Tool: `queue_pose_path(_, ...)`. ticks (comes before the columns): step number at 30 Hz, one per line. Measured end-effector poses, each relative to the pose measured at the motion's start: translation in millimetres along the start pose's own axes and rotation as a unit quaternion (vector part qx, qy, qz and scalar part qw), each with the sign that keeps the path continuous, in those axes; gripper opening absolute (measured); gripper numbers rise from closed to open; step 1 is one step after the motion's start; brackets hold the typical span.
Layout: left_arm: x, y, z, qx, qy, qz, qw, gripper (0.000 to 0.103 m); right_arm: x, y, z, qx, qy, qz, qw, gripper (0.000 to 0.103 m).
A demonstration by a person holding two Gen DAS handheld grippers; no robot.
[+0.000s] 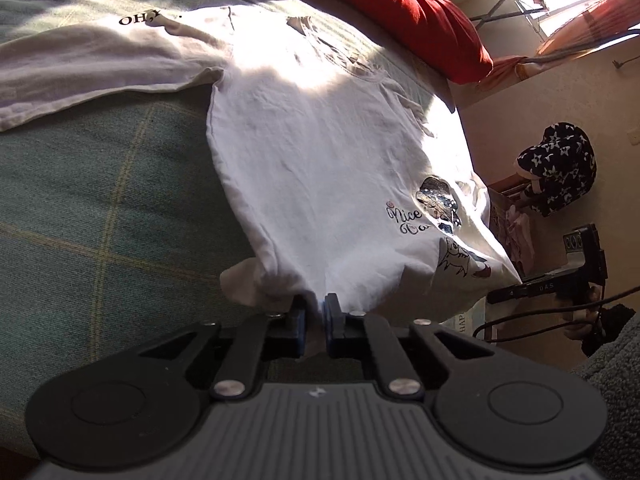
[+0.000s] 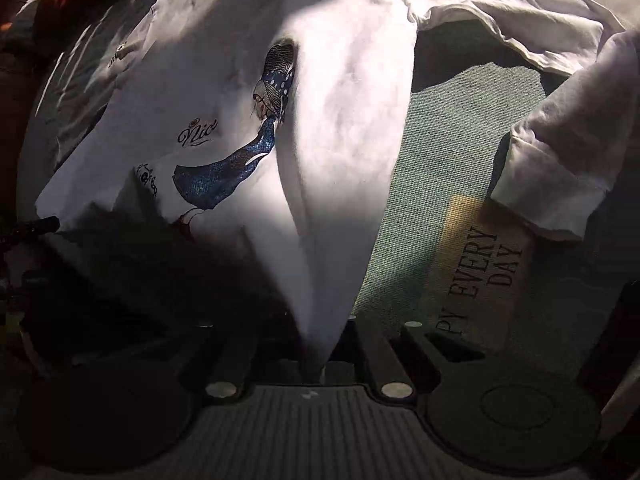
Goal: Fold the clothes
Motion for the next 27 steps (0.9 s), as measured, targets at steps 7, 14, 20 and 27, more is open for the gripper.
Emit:
queue_pose_path(7, 41.0, -57.7, -4.1, -0.050, -0.089, -0.125, 0.9869, 0.021, 43.7, 27.4, -15.9, -0.005, -0.112, 0.163, 0.980, 0.029)
queue_pose_path(14, 28.1, -24.9, -4.0, 0.048, -0.044, -0.178, 0.9818, 0.029, 43.0, 56.6, 1.9, 0.051, -0.086, 0.196, 0.976, 0.031)
queue_pose_path(20, 12.9, 21.0, -11.9, 0.171, -0.001, -0.222, 0.9598, 0.031, 26.0, 24.4, 15.4, 0.010, -0.047, 0.150, 0.988, 0.036)
queue_pose_path(27, 44.1, 73.1, -18.3, 0.270, -0.016, -0.114, 0.9558, 0.043, 31.1, -31.6, 14.6, 0.012, 0.009, 0.079, 0.997, 0.038)
Point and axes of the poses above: each gripper's, at about its wrist camera, not at the fingertips, and x roughly the way its jaws point, y to its right, z to its underside, the point moved 3 cm from there along x, roughly the way its jaws point, and after that the axes turned 1 degree about x, right-handed, at the moved point
